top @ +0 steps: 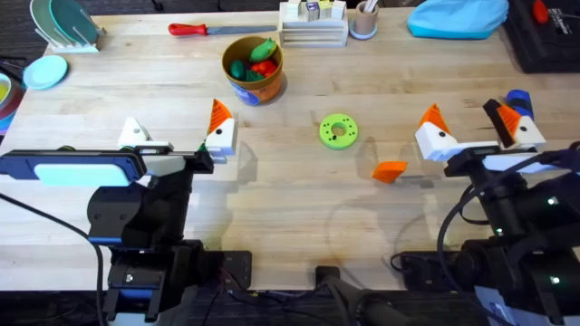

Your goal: Pick up the gripper from the table and insert it into the empty holder that is missing its gripper. Then pick up a screw, insert it into the mounting hole, and use the screwdriver to tighten it. Finally, clean up the table by picking up the vegetable and placing it into the bucket.

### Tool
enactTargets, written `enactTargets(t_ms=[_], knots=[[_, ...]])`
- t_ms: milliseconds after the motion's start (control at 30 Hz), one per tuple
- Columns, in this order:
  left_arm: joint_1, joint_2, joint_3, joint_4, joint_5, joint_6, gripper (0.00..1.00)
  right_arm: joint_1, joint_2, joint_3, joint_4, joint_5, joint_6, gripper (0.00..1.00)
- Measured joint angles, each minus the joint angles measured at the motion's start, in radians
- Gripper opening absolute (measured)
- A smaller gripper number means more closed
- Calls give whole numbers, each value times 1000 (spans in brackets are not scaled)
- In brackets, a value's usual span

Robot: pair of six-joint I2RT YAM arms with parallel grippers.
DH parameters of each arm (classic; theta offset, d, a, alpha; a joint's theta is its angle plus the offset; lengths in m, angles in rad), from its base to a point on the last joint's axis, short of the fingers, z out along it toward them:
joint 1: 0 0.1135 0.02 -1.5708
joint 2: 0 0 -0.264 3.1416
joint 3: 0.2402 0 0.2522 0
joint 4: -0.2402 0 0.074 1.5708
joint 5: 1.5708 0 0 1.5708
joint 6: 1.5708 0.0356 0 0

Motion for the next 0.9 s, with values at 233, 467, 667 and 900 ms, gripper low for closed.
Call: enactTargets(t_ms=[233, 467, 667, 900], knots=[[0, 0, 0, 0, 0, 1, 992, 0, 0, 1, -11, 0, 0, 991], [0, 0, 0, 1, 0, 1, 992, 0, 0, 1, -11, 0, 0, 991], [0, 0, 31, -86, -3, 1, 992, 0, 4, 49, -96, -35, 19, 991], [0, 143, 384, -405, -30, 2, 992, 0, 161, 345, -405, -64, 3, 991]])
